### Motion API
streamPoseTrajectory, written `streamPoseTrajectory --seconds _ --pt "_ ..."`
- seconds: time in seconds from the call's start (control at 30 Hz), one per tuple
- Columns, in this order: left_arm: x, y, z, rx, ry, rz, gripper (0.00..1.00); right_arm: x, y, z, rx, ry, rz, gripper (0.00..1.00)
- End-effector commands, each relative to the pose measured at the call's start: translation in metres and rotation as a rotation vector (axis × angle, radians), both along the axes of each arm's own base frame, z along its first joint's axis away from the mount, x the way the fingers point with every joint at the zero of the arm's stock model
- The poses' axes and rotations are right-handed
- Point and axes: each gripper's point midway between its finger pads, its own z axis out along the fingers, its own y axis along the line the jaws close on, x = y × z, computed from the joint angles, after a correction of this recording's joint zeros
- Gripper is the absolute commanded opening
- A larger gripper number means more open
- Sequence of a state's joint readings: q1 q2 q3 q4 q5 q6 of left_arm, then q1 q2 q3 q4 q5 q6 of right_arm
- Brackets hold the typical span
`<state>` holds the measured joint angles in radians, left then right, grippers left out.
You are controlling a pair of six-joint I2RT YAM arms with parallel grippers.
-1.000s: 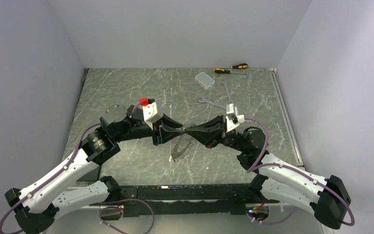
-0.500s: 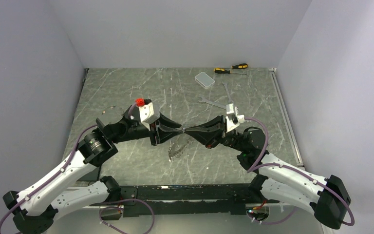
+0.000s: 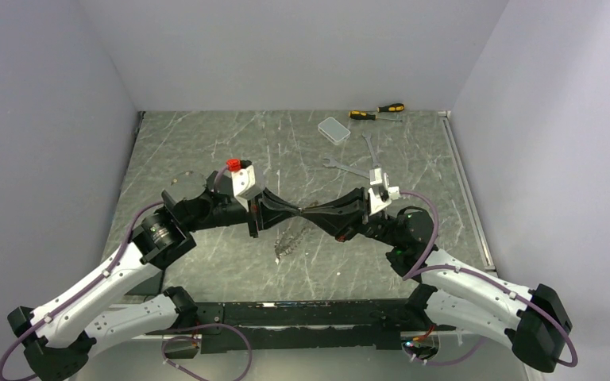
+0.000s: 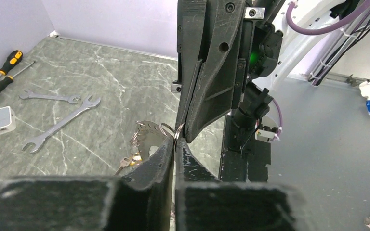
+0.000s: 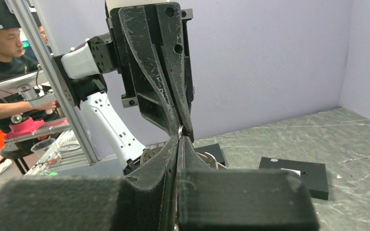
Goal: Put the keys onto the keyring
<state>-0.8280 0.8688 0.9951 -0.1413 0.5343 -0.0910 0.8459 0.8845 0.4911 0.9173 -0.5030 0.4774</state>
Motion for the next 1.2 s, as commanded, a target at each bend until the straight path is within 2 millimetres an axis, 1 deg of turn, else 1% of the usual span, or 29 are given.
streamPoseTrajectory --seconds 0.0,0.1,0.2,0.23,0.43,0.53,0.6,0.63,0.67,0.77,0.87,0.93,1.0,1.17 --pt "0.002 -0.002 0.02 -0.063 -0.026 0.004 0.0 -0.016 -0.009 0.038 0.107 -0.093 0.039 0.0" --pt "0.003 -0.001 0.021 -0.077 -0.027 0.013 0.0 -0.018 -0.008 0.036 0.101 -0.095 0.051 0.0" --pt "0.004 0.0 0.017 -0.05 -0.035 0.018 0.0 -0.016 -0.008 0.033 0.084 -0.088 0.036 0.0" --pt "0.005 0.001 0.016 -0.035 -0.04 0.023 0.0 -0.015 -0.008 0.031 0.071 -0.086 0.026 0.03" --pt "0.009 0.004 0.009 0.054 -0.101 0.023 0.0 -0.007 -0.008 0.009 -0.068 -0.063 -0.026 0.32" --pt "0.009 0.004 0.008 0.09 -0.121 0.011 0.0 -0.004 -0.011 -0.001 -0.144 -0.062 -0.06 0.42" --pt "0.01 0.003 0.007 0.112 -0.131 0.0 0.0 -0.001 -0.012 -0.008 -0.202 -0.068 -0.081 0.53" --pt "0.01 0.003 0.006 0.128 -0.132 -0.005 0.0 0.0 -0.013 -0.012 -0.235 -0.073 -0.092 0.57" --pt "0.01 0.003 0.004 0.145 -0.134 -0.013 0.0 0.003 -0.014 -0.013 -0.261 -0.079 -0.107 0.58" --pt "0.012 0.002 -0.001 0.19 -0.139 -0.026 0.0 0.009 -0.016 -0.02 -0.337 -0.1 -0.144 0.59" --pt "0.014 0.003 -0.005 0.22 -0.145 -0.026 0.0 0.013 -0.017 -0.021 -0.379 -0.125 -0.163 0.56" --pt "0.015 0.003 -0.006 0.235 -0.151 -0.027 0.0 0.015 -0.016 -0.023 -0.407 -0.133 -0.164 0.52" --pt "0.016 0.004 -0.008 0.253 -0.156 -0.026 0.0 0.016 -0.014 -0.024 -0.426 -0.138 -0.153 0.46" --pt "0.016 0.004 -0.014 0.286 -0.154 -0.04 0.0 0.015 -0.006 -0.024 -0.445 -0.133 -0.113 0.4"
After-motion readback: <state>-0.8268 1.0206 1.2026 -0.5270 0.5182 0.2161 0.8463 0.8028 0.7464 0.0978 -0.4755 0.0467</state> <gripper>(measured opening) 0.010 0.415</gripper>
